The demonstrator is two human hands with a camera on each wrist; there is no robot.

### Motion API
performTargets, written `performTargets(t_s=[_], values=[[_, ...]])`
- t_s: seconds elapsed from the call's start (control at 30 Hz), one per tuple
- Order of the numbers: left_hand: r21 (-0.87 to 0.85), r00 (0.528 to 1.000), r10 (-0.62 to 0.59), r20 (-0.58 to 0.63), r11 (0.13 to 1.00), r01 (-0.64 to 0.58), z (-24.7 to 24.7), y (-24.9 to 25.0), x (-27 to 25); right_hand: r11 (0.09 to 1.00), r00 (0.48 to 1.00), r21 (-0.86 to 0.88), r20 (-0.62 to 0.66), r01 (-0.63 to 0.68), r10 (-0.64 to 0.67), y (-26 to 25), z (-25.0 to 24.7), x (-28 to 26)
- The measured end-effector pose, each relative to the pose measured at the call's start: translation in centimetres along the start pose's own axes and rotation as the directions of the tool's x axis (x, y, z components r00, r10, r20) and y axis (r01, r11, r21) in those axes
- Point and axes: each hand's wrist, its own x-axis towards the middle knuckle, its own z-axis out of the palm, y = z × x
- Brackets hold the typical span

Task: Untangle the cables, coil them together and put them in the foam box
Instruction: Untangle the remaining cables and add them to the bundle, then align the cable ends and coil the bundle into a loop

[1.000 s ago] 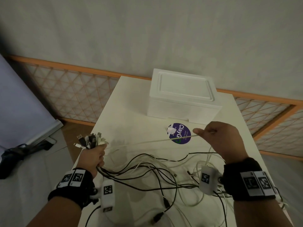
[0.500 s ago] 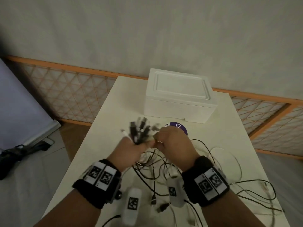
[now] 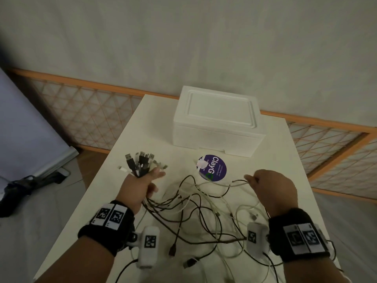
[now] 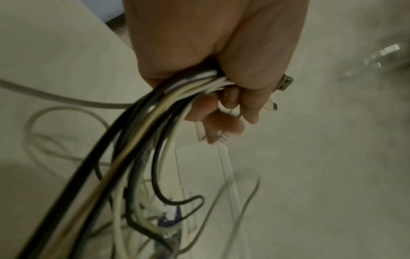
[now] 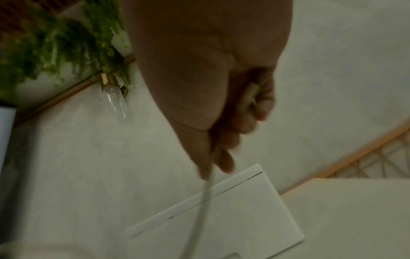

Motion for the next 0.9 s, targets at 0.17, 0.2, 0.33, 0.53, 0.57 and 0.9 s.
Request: performTargets(t_s=[0.17, 0.2, 0.33, 0.53, 0.57, 0.9], values=[[-0.204, 0.998, 0.066, 0.017, 0.977, -0.061, 3.1, 1.6, -1.3, 0.914, 0.959, 0.320, 0.050, 0.249, -0.278, -3.0, -2.0, -0.5], [-0.213, 0.994, 0.088, 0.058, 0.974, -0.073, 4.3, 1.8, -2.0, 0.817, 0.909, 0.457, 0.043, 0.351, -0.414, -5.7, -2.8, -1.2], [-0.182, 0.980, 0.155, 0.124, 0.975, -0.131, 6.8, 2.9, -3.6, 0.543, 0.800, 0.751, 0.032, 0.376, -0.599, -13.2, -1.5, -3.3], [-0.443, 0.976, 0.172, 0.136, 0.891, -0.096, 5.3, 3.0, -3.6, 0.666, 0.768, 0.566, 0.087, 0.485, -0.634, -12.3, 1.3, -3.5], [-0.495, 0.974, 0.182, 0.137, 0.864, -0.092, 5.1, 3.0, -3.4, 0.680, 0.758, 0.508, 0.078, 0.529, -0.648, -12.2, 1.5, -3.5], [-0.673, 0.936, 0.344, 0.079, 0.711, -0.204, 1.4, 7.4, -4.1, 0.757, 0.839, 0.451, 0.034, 0.473, -0.544, -8.6, 0.8, -1.6]])
